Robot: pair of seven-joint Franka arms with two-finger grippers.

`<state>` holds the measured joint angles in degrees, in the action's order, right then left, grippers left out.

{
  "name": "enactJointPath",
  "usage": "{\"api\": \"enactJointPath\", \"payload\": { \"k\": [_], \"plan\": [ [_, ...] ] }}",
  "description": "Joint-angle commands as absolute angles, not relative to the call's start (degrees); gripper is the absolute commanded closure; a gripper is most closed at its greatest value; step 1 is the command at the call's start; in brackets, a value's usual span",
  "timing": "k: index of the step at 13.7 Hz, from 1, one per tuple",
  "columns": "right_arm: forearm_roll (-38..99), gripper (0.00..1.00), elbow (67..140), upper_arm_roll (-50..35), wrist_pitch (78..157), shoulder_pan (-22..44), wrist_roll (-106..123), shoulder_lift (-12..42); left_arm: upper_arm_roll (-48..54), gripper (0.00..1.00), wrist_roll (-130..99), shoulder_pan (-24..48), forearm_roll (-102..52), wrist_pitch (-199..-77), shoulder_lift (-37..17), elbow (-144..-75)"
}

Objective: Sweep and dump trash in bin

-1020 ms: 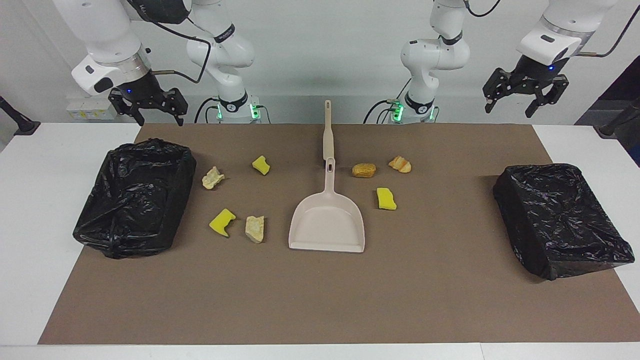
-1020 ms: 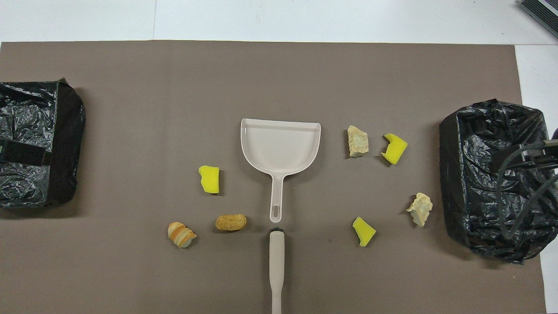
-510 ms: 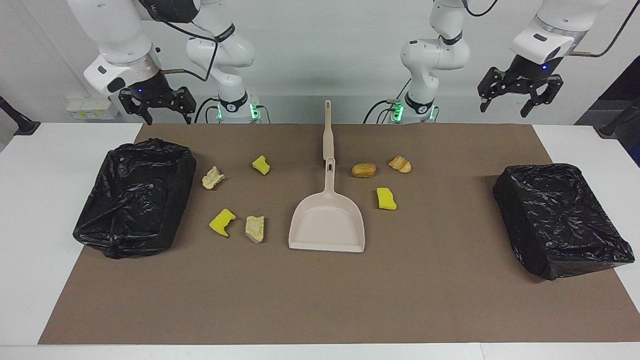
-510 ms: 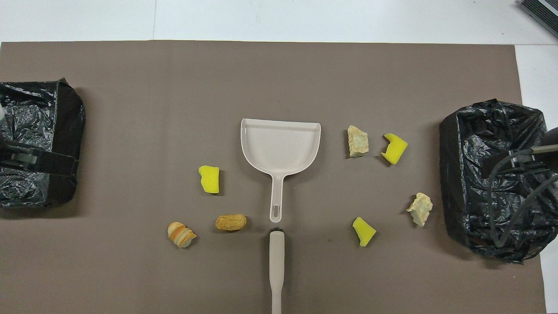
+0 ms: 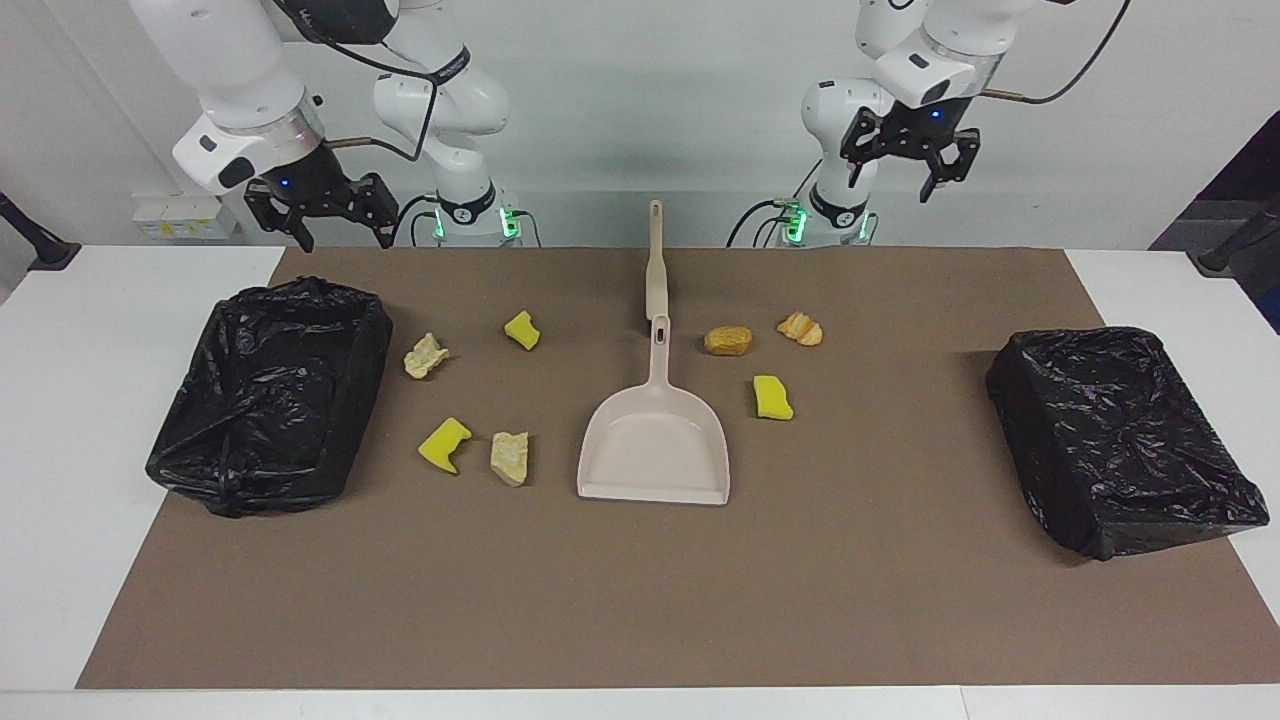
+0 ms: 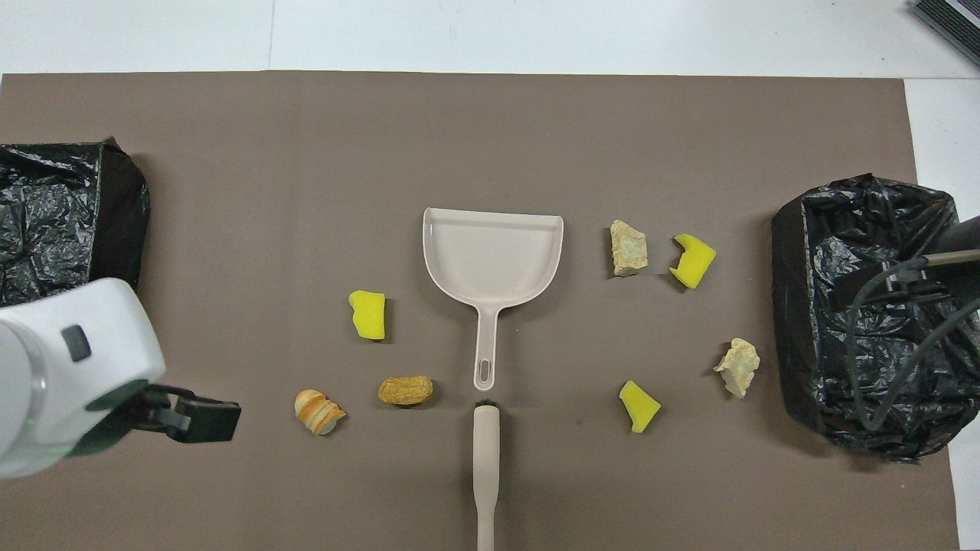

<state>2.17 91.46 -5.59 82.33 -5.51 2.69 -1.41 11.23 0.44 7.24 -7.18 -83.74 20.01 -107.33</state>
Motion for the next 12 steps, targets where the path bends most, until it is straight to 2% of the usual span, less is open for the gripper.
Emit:
{"api": "enactJointPath", "payload": {
  "k": [1,5,8,12],
  "plan": [
    [5.4,0.0,90.1,-5.8,82.8,-3.4,2.5,3.1,11.0,0.0,-5.1,13.1,-9.0,-86.7,25.5,-115.7],
    [5.8,0.0,90.1,-5.8,88.8,3.3,-4.9,8.7,11.0,0.0,-15.1,23.4,-11.9,-93.5,28.8,-124.2],
    [5.9,0.0,90.1,-5.8,93.8,9.8,-13.9,12.6,11.7,0.0,-22.9,31.8,-12.2,-103.9,28.7,-132.3],
    [5.4,0.0,90.1,-5.7,101.1,19.0,-28.0,17.5,11.8,0.0,-29.0,40.1,-12.4,-114.1,25.9,-138.3]
  ]
}}
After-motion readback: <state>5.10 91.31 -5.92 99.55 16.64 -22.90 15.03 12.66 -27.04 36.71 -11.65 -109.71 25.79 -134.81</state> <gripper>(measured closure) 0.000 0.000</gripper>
